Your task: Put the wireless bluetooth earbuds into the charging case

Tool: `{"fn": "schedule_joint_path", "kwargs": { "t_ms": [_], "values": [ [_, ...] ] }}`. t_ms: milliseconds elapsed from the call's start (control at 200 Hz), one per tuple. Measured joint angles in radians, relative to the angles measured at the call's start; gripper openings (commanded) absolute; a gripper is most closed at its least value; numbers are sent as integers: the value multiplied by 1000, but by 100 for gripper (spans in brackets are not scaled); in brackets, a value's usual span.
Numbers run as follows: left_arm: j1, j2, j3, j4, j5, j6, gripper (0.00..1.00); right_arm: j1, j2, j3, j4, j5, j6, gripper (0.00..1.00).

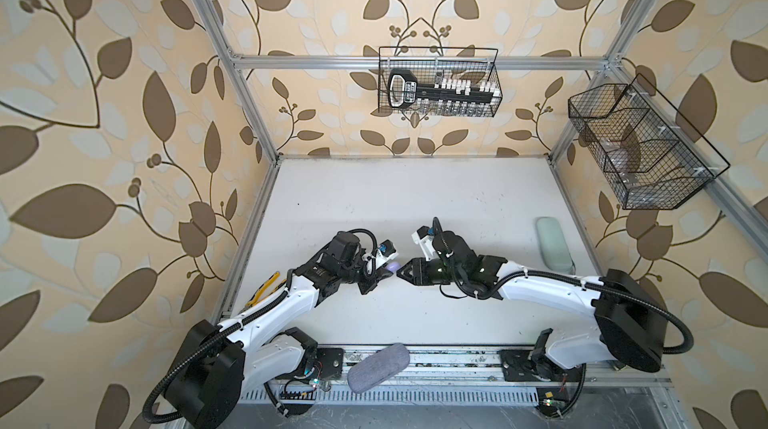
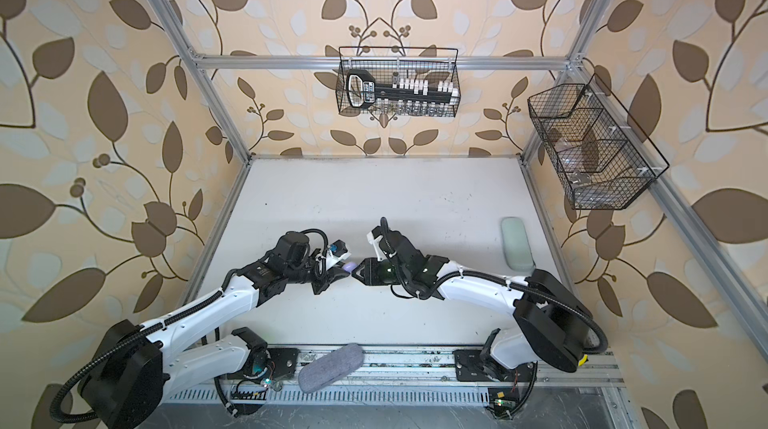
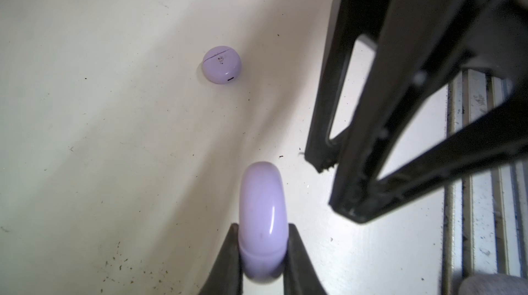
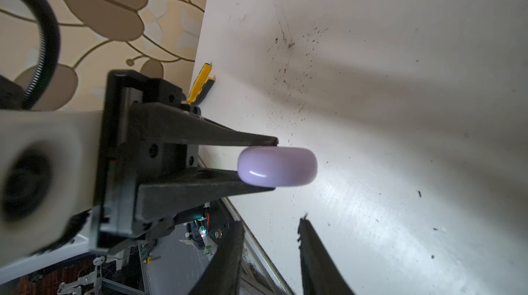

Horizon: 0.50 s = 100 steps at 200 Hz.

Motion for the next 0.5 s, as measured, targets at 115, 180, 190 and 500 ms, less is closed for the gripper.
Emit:
{"fn": "schedule_joint_path", "kwargs": {
  "t_ms": [115,180,190,500],
  "values": [
    [13,12,5,5,4,-4,8,-11,-79,0,-57,37,-26,51],
    [20,19,8,6,6,-9,8,-20,-113,0,-87,60,-41,57],
    [21,21,9,6,6,-10,8,-21,-117,0,-93,64,-42,57],
    [39,83,71,6,25,-26,8,-64,-247,-26,-178,134,-85,80]
  ]
}}
